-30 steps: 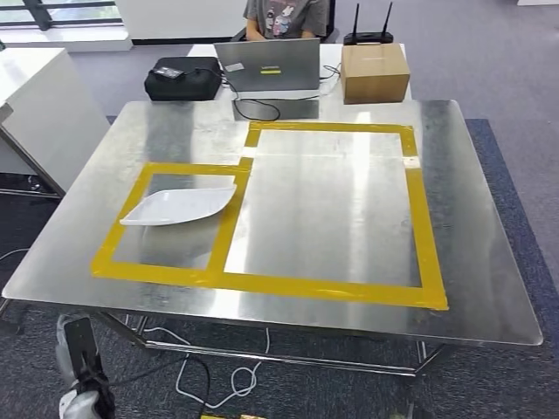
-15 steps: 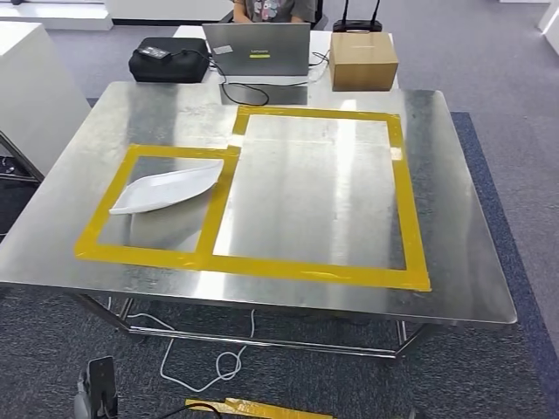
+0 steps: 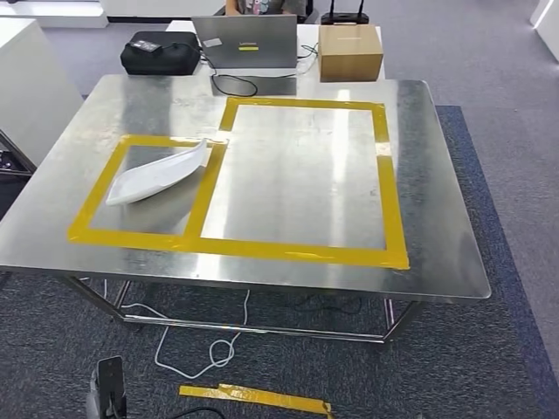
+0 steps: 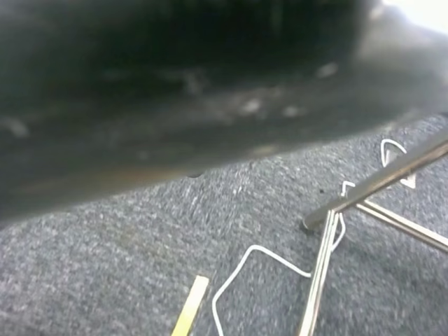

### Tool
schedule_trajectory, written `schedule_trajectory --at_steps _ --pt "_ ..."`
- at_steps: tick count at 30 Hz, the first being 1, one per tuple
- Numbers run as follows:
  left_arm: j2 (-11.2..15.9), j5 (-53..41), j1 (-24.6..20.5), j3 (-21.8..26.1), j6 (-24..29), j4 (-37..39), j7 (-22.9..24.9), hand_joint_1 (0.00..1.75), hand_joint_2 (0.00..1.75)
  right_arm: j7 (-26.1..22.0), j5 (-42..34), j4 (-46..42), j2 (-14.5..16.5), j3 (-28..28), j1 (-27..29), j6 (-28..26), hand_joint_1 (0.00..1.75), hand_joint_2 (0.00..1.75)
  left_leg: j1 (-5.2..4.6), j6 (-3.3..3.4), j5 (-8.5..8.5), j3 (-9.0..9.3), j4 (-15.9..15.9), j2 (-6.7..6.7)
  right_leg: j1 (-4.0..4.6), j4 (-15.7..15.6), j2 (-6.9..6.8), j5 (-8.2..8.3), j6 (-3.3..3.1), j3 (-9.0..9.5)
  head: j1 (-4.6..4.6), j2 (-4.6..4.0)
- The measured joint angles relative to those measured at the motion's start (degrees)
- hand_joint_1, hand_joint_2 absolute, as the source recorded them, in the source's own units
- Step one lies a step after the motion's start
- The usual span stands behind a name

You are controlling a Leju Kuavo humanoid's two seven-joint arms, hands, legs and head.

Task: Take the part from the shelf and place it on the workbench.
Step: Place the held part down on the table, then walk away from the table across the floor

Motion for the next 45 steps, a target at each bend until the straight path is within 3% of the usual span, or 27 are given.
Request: schedule_trajectory --at_steps 2,4,5,6,7,9,10,12,15,17,19,20,21,22,25,27,29,31,34,35,36,37,38,40,41,43,45 --pt "-0.08 0.38 -0.22 0.13 -0.66 0.0 -0.13 0.0 0.0 -0.11 0.31 0.0 0.0 -0.13 0.02 0.03 0.0 0.0 0.32 -0.84 -3.45 -1.84 4.59 -0.15 -0.11 -0.06 -0.06 0.54 -0.78 -0.13 -0.38 0.0" --pt "-0.15 0.77 -0.52 0.32 -1.2 0.0 -0.25 0.0 0.0 -0.14 0.5 0.0 -0.01 -0.33 0.13 0.03 0.0 0.0 0.69 -1.43 -7.39 -4.7 12.13 -0.18 -0.09 0.02 -0.07 0.91 -0.96 -0.5 -0.61 0.0" --pt "-0.19 0.89 -0.62 0.38 -1.37 0.0 -0.28 0.0 0.0 -0.14 0.52 0.0 -0.01 -0.43 0.21 0.03 0.0 0.0 0.83 -1.57 -8.1 -5.54 14.73 -0.18 -0.08 0.06 -0.07 1.01 -0.93 -0.65 -0.61 0.0" --pt "-0.21 0.95 -0.69 0.41 -1.48 0.0 -0.3 0.0 0.0 -0.14 0.52 0.0 -0.01 -0.5 0.25 0.03 0.0 0.0 0.94 -1.6 -7.56 -5.51 15.3 -0.18 -0.08 0.09 -0.05 1.05 -0.89 -0.7 -0.61 0.0" --pt "-0.22 0.96 -0.78 0.43 -1.56 0.0 -0.3 0.0 0.0 -0.14 0.54 0.0 -0.01 -0.54 0.26 0.03 0.0 0.0 1.01 -1.51 -5.95 -4.49 13.62 -0.19 -0.08 0.1 -0.01 1.07 -0.86 -0.67 -0.61 0.0" --pt "-0.2 0.99 -1.06 0.53 -1.64 0.0 -0.31 0.0 0.0 -0.14 0.58 0.0 -0.01 -0.56 0.15 0.03 0.0 0.0 1.0 -1.0 -1.98 -0.63 6.19 -0.35 -0.06 0.12 0.09 1.05 -0.72 -0.5 -0.59 0.0" --pt "-0.19 0.99 -1.2 0.6 -1.69 0.0 -0.31 0.0 0.0 -0.14 0.62 0.0 -0.01 -0.56 0.06 0.03 0.0 0.0 0.9 -0.7 -0.83 1.08 2.76 -0.48 -0.02 0.13 0.16 1.07 -0.53 -0.51 -0.58 0.0" --pt "-0.15 0.99 -1.37 0.72 -2.02 0.0 -0.32 0.0 0.0 -0.14 0.69 0.0 -0.01 -0.56 -0.06 0.04 0.0 0.0 0.64 -0.17 -0.67 2.53 -0.4 -0.66 0.03 0.12 0.27 1.24 0.06 -0.74 -0.58 0.0" --pt "-0.23 0.85 -1.7 0.74 -2.76 0.0 -0.43 0.0 0.0 -0.16 0.84 0.0 -0.01 -0.57 -0.07 0.07 0.0 0.0 0.77 0.63 -0.62 2.44 -1.52 -0.54 0.04 0.68 0.21 0.79 1.11 -1.5 -0.53 0.0" --pt "-0.37 0.65 -1.88 0.74 -3.08 0.0 -0.49 0.0 0.0 -0.19 0.95 0.0 -0.01 -0.64 -0.16 0.08 0.0 0.0 0.97 1.07 -0.23 2.41 -2.12 -0.41 0.11 4.79 0.12 -1.8 1.46 -3.67 -0.34 0.0" --pt "-0.42 0.52 -1.95 0.74 -3.27 -0.01 -0.49 0.0 0.0 -0.2 1.02 0.0 -0.02 -0.8 -0.15 0.1 0.0 0.0 0.68 1.33 -0.08 2.18 -2.11 -0.3 0.16 12.58 0.08 -5.16 1.6 -7.45 -0.24 0.0" --pt "-0.45 0.49 -1.93 0.74 -3.32 -0.01 -0.49 0.0 0.0 -0.2 1.04 0.0 -0.03 -0.89 -0.06 0.11 0.0 0.0 0.49 1.4 -0.04 2.11 -2.09 -0.26 0.18 15.63 0.06 -5.92 1.62 -8.96 -0.26 0.0" --pt "-0.5 0.48 -1.92 0.74 -3.34 -0.01 -0.49 0.0 0.0 -0.19 1.05 0.0 -0.03 -0.97 0.03 0.12 0.0 0.0 0.3 1.45 -0.01 2.09 -2.08 -0.24 0.22 16.73 0.06 -5.59 1.56 -9.57 -0.27 0.0" --pt "-0.56 0.48 -1.92 0.74 -3.38 -0.02 -0.49 0.0 0.0 -0.19 1.05 0.0 -0.03 -1.02 0.09 0.11 0.0 0.0 0.13 1.48 0.01 2.11 -2.07 -0.25 0.27 15.43 0.06 -4.17 1.39 -9.03 -0.26 0.0" --pt "-0.64 0.55 -2.05 0.74 -4.0 -0.02 -0.58 0.0 0.0 -0.2 1.18 0.0 -0.06 -1.23 0.0 0.11 0.0 0.0 -0.26 1.41 -0.06 2.14 -1.82 -0.27 0.62 4.0 -0.09 1.2 0.49 -3.59 -0.29 0.0" --pt "-0.66 0.9 -2.19 0.74 -4.91 -0.14 -0.66 0.0 0.0 -0.21 1.49 0.0 -0.09 -1.38 -0.14 0.13 0.0 0.0 -0.43 1.07 0.0 1.71 -1.51 -0.23 0.84 0.31 -0.17 1.88 0.11 -1.84 -0.33 0.0" --pt "-0.68 1.38 -2.34 0.74 -5.88 -0.59 -0.71 0.0 0.0 -0.19 1.88 0.0 -0.09 -1.46 -0.16 0.12 0.0 0.0 -0.46 0.6 0.11 1.37 -1.32 -0.21 0.76 0.03 -0.16 2.07 -0.16 -1.8 -0.33 0.0" --pt "-0.83 1.89 -2.55 0.73 -6.74 -1.37 -0.75 0.0 0.0 -0.14 2.37 0.0 -0.05 -1.54 -0.2 0.11 0.0 0.0 -0.35 -0.05 -1.2 0.76 0.21 -0.37 0.42 -0.28 -0.22 2.47 -0.66 -1.8 -0.49 0.0" --pt "-0.99 2.54 -2.95 0.72 -7.67 -2.66 -0.78 0.0 0.0 -0.01 2.95 0.0 -0.02 -1.57 -0.42 0.15 0.0 0.0 0.44 -1.29 -6.78 -3.31 9.97 -0.51 0.19 -0.42 -0.25 2.84 -1.07 -2.03 -0.88 0.0" --pt "-1.02 2.68 -3.01 0.72 -7.79 -2.96 -0.78 0.0 0.0 0.04 3.07 0.0 -0.02 -1.59 -0.43 0.15 0.0 0.0 0.76 -1.59 -8.05 -4.67 13.25 -0.51 0.17 -0.37 -0.25 2.9 -1.06 -2.12 -0.87 0.0" --pt "-1.05 2.83 -3.01 0.7 -7.86 -3.22 -0.78 0.0 0.0 0.09 3.2 0.0 -0.02 -1.63 -0.42 0.15 0.0 0.0 1.04 -1.83 -8.3 -5.27 14.91 -0.51 0.14 -0.31 -0.25 2.97 -1.01 -2.19 -0.87 0.0" --pt "-1.1 3.0 -3.0 0.66 -7.95 -3.54 -0.78 0.0 0.0 0.15 3.34 0.0 -0.02 -1.7 -0.42 0.16 0.0 0.0 1.31 -2.02 -7.39 -4.81 14.31 -0.5 0.07 -0.21 -0.23 3.05 -0.93 -2.25 -0.87 0.0" --pt "-1.15 3.24 -3.0 0.58 -8.06 -3.94 -0.78 0.0 0.0 0.26 3.5 0.0 -0.02 -1.79 -0.44 0.17 0.0 0.0 1.55 -2.17 -5.56 -3.29 11.53 -0.5 -0.02 -0.09 -0.2 3.11 -0.82 -2.3 -0.87 0.0" --pt "-1.27 3.77 -3.16 0.29 -8.32 -4.87 -0.78 0.0 0.0 0.54 3.89 0.0 -0.01 -1.95 -0.63 0.22 0.0 0.0 1.79 -2.33 -2.03 0.71 3.68 -0.59 -0.11 0.21 -0.09 3.21 -0.36 -2.51 -0.9 0.0" --pt "-1.34 4.05 -3.31 0.14 -8.41 -5.25 -0.78 0.0 0.0 0.66 4.08 0.0 -0.01 -2.0 -0.78 0.22 0.0 0.0 1.76 -2.19 -1.18 1.96 0.96 -0.68 -0.07 0.35 -0.04 3.31 0.0 -2.73 -0.91 0.0" --pt "-1.5 4.63 -3.52 -0.15 -8.47 -5.86 -0.78 0.0 0.0 0.88 4.5 0.0 -0.01 -2.1 -0.99 0.21 0.0 0.0 1.43 -1.54 -0.96 2.25 -0.57 -0.87 -0.02 0.45 -0.01 3.69 0.86 -3.23 -0.91 0.0" --pt "-1.68 5.31 -3.55 -0.51 -8.4 -6.41 -0.78 0.0 0.0 1.09 4.92 0.0 -0.01 -2.26 -1.05 0.21 0.0 0.0 1.31 -0.44 -0.39 1.62 -0.65 -0.82 -0.21 0.51 -0.05 3.78 1.63 -3.73 -0.9 0.0"
